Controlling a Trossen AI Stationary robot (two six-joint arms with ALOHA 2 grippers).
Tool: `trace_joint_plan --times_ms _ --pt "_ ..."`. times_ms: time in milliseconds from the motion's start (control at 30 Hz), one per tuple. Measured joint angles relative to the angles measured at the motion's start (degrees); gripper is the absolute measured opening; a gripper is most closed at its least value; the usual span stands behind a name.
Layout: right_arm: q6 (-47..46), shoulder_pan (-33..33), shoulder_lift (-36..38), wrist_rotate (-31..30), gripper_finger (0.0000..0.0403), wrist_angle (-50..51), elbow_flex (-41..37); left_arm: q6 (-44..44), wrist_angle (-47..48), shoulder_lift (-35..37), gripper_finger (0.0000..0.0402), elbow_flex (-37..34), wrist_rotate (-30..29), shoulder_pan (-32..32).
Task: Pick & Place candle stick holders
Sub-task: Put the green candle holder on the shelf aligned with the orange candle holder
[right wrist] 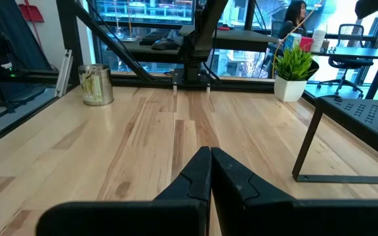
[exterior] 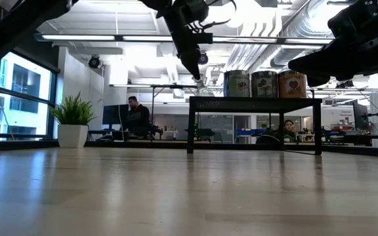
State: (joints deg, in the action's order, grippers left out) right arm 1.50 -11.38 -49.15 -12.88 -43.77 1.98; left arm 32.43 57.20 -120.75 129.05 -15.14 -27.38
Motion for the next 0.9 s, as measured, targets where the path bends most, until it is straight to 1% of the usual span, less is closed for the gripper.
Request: trace_joint_plan --times_ms 300,767,900 --pt "0.0 0.0 0.0 0.0 0.0000 0.0 0.0 -0.8 -0.1 0.0 0.0040 0.0 -0.1 0.0" --pt "0.0 0.0 0.0 0.0 0.0000 0.0 0.0 -1.2 -1.0 0.0 0.0045 0.0 -1.0 0.0" --pt "0.0 0.0 0.0 0.0 0.0000 0.0 0.0 -1.2 -2.2 0.0 0.0045 0.0 0.5 0.0"
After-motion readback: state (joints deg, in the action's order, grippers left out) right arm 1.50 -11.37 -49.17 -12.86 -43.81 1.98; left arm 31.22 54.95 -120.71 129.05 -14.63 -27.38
